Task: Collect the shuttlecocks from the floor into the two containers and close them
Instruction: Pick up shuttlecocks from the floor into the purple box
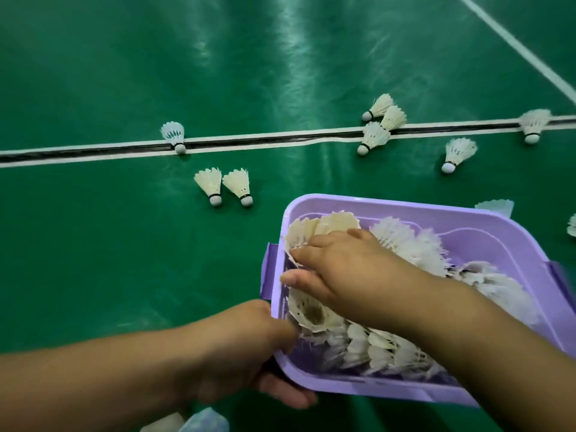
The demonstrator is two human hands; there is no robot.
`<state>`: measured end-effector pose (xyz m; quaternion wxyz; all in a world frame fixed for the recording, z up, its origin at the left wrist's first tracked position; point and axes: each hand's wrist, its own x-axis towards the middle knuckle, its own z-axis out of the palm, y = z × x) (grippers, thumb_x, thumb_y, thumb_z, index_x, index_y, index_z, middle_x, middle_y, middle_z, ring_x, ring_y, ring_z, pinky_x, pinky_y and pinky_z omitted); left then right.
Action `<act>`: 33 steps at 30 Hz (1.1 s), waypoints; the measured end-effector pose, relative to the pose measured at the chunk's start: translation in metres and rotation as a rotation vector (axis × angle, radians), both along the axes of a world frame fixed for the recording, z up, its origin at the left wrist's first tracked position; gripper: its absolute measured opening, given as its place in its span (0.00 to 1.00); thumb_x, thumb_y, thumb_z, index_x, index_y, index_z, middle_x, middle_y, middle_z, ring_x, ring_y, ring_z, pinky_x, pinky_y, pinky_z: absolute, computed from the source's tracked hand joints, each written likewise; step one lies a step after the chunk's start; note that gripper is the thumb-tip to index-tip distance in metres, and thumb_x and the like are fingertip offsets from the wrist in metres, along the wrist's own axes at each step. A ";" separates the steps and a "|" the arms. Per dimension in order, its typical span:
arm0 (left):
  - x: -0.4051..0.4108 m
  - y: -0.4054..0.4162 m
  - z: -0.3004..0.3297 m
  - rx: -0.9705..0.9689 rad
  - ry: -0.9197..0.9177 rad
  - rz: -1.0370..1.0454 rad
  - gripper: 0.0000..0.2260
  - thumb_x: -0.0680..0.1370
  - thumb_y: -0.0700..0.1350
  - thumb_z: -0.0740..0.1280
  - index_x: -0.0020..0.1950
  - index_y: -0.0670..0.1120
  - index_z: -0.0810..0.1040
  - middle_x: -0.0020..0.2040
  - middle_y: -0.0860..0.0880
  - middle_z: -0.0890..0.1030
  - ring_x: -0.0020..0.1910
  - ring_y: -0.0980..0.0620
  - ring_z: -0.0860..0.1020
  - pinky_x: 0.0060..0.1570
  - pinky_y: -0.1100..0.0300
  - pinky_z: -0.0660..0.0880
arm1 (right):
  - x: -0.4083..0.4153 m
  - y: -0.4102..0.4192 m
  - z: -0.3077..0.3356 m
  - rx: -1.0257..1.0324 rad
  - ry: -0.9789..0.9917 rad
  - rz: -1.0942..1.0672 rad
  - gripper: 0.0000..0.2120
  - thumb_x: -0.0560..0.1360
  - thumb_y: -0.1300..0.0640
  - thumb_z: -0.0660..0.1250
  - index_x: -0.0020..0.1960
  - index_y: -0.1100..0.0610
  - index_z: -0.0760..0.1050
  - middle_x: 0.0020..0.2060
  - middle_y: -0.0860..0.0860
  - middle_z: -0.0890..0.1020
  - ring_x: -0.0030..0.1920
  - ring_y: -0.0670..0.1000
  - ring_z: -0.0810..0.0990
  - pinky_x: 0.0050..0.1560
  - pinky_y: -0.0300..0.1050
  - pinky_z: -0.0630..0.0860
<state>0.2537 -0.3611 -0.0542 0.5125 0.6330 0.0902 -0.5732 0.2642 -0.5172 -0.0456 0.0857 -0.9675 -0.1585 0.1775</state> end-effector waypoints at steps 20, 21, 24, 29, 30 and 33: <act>0.020 0.073 -0.089 0.345 -0.138 0.341 0.14 0.73 0.36 0.66 0.56 0.30 0.71 0.43 0.22 0.77 0.33 0.23 0.78 0.36 0.21 0.69 | -0.076 -0.258 -0.157 0.081 0.054 -1.560 0.30 0.73 0.50 0.68 0.72 0.52 0.63 0.68 0.66 0.61 0.66 0.65 0.67 0.67 0.51 0.63; 0.017 0.069 -0.084 0.367 -0.141 0.306 0.12 0.75 0.35 0.65 0.55 0.29 0.71 0.42 0.21 0.77 0.32 0.24 0.78 0.36 0.21 0.69 | -0.083 -0.258 -0.166 0.099 0.030 -1.546 0.28 0.72 0.52 0.69 0.70 0.55 0.65 0.65 0.66 0.65 0.62 0.65 0.70 0.65 0.51 0.66; 0.003 0.027 -0.030 0.323 -0.200 0.115 0.06 0.78 0.30 0.59 0.44 0.26 0.71 0.29 0.27 0.77 0.21 0.36 0.76 0.23 0.30 0.73 | -0.087 -0.259 -0.169 0.120 -0.134 -1.510 0.24 0.71 0.52 0.70 0.62 0.64 0.70 0.58 0.67 0.71 0.55 0.65 0.73 0.56 0.51 0.70; 0.005 -0.001 -0.010 0.191 -0.063 0.030 0.09 0.76 0.27 0.56 0.45 0.29 0.76 0.30 0.33 0.81 0.21 0.43 0.78 0.21 0.56 0.77 | -0.062 -0.235 -0.086 0.483 -0.721 -1.220 0.15 0.76 0.47 0.63 0.38 0.57 0.68 0.35 0.55 0.74 0.36 0.52 0.70 0.38 0.45 0.63; 0.004 -0.003 -0.010 0.187 -0.060 0.008 0.10 0.76 0.27 0.56 0.45 0.30 0.77 0.31 0.35 0.82 0.23 0.44 0.78 0.23 0.56 0.79 | -0.061 -0.219 -0.062 0.618 -0.788 -1.107 0.16 0.77 0.47 0.62 0.36 0.57 0.66 0.33 0.53 0.71 0.34 0.48 0.67 0.36 0.44 0.63; 0.000 -0.015 -0.011 0.163 -0.056 -0.022 0.14 0.75 0.27 0.55 0.40 0.33 0.79 0.30 0.37 0.82 0.23 0.46 0.79 0.24 0.56 0.79 | -0.065 -0.161 -0.005 0.713 -0.745 -0.665 0.09 0.77 0.47 0.61 0.39 0.48 0.70 0.32 0.44 0.73 0.33 0.39 0.70 0.36 0.31 0.67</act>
